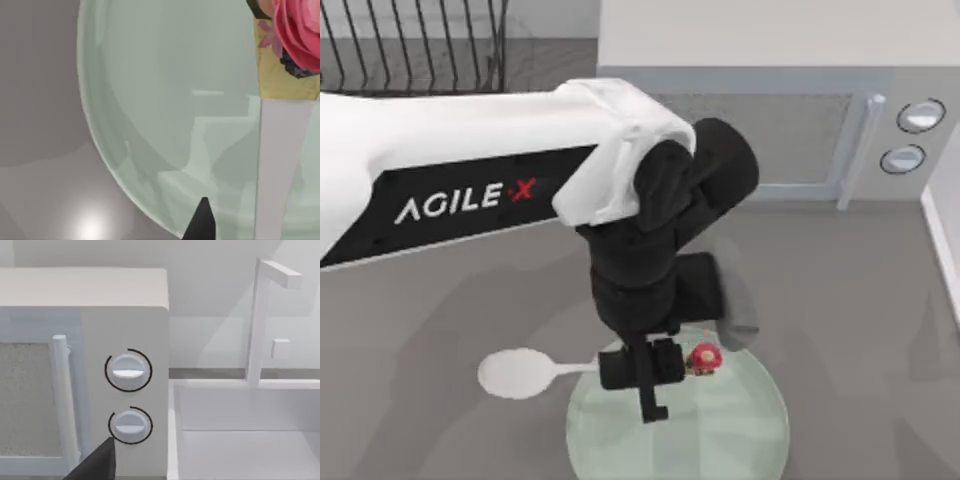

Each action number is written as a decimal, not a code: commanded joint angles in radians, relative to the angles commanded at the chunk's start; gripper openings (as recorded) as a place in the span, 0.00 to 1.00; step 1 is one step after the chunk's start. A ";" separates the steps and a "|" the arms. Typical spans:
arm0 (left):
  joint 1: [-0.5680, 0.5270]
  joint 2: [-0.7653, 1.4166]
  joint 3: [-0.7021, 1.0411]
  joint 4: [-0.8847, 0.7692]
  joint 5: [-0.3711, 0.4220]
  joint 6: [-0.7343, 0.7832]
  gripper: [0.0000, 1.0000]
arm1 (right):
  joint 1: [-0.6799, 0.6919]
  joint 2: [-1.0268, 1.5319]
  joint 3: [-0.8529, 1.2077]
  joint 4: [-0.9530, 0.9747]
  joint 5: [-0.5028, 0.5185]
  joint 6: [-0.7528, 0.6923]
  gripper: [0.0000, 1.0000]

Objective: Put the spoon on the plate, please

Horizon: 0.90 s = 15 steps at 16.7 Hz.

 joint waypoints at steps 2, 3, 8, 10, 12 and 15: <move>-0.086 0.009 0.009 0.014 -0.002 -0.030 0.00 | 0.000 0.000 0.000 0.000 0.000 0.000 1.00; -0.112 0.011 0.012 0.019 -0.004 -0.041 0.00 | 0.000 0.000 0.000 0.000 0.000 0.000 1.00; -0.134 0.013 0.014 0.024 -0.005 -0.050 0.00 | 0.000 0.000 0.000 0.000 0.000 0.000 1.00; -0.131 0.009 0.010 0.022 -0.004 -0.048 0.00 | 0.000 0.000 0.000 0.000 0.000 0.000 1.00; -0.130 0.009 0.015 0.035 -0.011 -0.053 0.00 | 0.000 0.000 0.000 0.000 0.000 0.000 1.00; -0.128 0.012 0.034 0.077 -0.033 -0.068 0.00 | 0.000 0.000 0.000 0.000 0.000 0.000 1.00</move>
